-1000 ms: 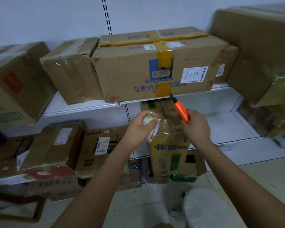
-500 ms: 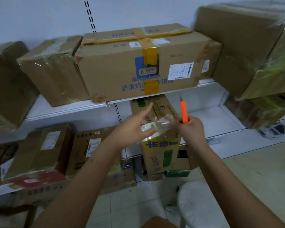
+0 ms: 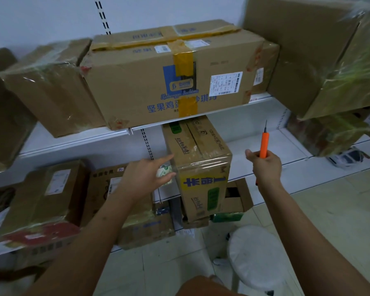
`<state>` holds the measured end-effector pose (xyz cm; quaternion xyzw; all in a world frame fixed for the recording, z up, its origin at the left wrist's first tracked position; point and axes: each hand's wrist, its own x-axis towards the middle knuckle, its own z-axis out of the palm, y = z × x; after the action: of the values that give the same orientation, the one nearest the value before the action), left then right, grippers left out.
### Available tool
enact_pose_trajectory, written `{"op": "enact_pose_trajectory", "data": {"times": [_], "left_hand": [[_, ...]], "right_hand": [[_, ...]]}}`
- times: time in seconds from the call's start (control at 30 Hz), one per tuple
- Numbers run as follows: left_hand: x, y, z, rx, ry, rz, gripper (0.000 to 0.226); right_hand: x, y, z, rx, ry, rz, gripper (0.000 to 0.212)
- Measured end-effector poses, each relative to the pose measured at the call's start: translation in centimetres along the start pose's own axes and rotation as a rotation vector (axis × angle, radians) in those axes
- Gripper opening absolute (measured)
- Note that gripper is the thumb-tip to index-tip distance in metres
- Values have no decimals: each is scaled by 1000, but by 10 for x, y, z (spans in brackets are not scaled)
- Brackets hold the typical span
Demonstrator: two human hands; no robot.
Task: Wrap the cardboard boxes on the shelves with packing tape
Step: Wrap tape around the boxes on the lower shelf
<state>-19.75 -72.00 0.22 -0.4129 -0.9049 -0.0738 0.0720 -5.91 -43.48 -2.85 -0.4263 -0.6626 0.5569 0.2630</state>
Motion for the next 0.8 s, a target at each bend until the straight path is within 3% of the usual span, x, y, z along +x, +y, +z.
{"op": "enact_pose_trajectory", "data": {"times": [0.23, 0.3, 0.4, 0.47, 0.53, 0.63, 0.73, 0.8], "left_hand": [[6, -10, 24, -19, 6, 28, 71], [9, -7, 27, -38, -33, 44, 62], [14, 1, 31, -46, -39, 60, 56], [18, 1, 34, -38, -56, 53, 58], [22, -3, 36, -29, -120, 46, 60], [25, -5, 37, -54, -157, 81, 71], [23, 1, 42, -30, -46, 141, 73], [20, 3, 49, -14, 60, 210, 69]], "right_hand": [[19, 5, 10, 4, -71, 69, 27], [28, 9, 15, 25, -109, 175, 31], [33, 13, 29, 125, -281, 478, 33], [34, 14, 35, 130, -334, 532, 36], [36, 9, 35, -75, -293, 421, 49], [36, 9, 27, -410, -38, 138, 72], [23, 3, 21, -270, 170, -129, 36], [13, -2, 25, -301, 159, -262, 28]]}}
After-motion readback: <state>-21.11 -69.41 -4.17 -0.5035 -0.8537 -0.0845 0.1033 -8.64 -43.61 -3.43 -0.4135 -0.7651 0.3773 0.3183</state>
